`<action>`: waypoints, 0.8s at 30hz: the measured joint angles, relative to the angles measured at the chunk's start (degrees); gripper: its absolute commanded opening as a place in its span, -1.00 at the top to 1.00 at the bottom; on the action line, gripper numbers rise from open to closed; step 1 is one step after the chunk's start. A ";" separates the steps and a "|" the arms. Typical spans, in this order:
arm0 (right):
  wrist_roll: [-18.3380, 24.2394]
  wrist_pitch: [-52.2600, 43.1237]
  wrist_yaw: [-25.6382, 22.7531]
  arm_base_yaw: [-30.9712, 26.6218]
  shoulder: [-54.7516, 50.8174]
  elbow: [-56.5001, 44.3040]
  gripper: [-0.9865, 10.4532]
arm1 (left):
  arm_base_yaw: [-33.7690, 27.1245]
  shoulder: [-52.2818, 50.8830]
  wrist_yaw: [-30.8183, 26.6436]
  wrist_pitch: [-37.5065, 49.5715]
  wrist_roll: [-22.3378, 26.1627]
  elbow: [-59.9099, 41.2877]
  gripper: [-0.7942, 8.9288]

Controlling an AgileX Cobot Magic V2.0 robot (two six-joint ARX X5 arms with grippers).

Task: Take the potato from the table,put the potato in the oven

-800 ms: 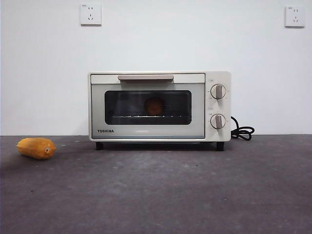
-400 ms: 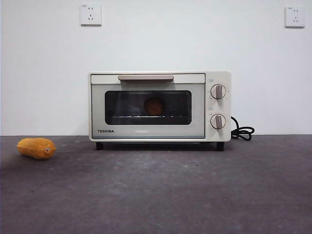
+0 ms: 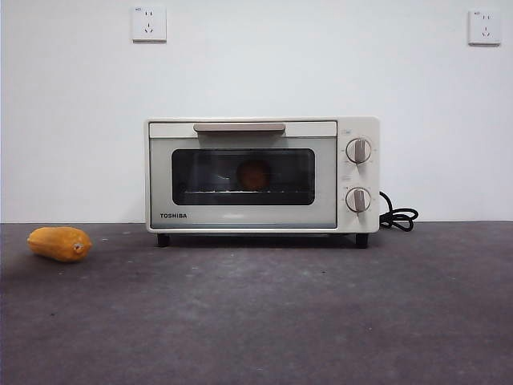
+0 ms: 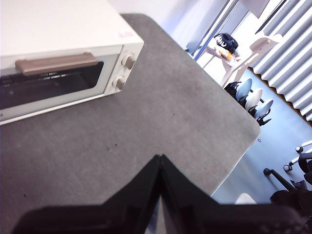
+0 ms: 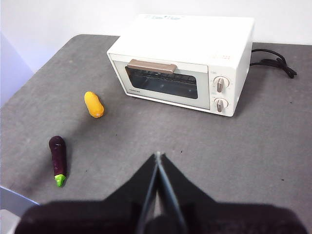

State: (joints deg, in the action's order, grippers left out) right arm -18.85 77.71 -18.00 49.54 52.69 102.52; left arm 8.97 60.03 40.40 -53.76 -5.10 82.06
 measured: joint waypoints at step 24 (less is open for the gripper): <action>0.00 0.00 0.00 0.00 0.00 0.00 0.82 | -5.29 -16.92 -14.97 6.93 24.61 -10.03 0.85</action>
State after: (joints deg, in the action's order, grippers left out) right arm -18.85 77.71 -18.00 49.54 52.69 102.52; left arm 3.68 43.11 25.43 -46.83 19.51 72.03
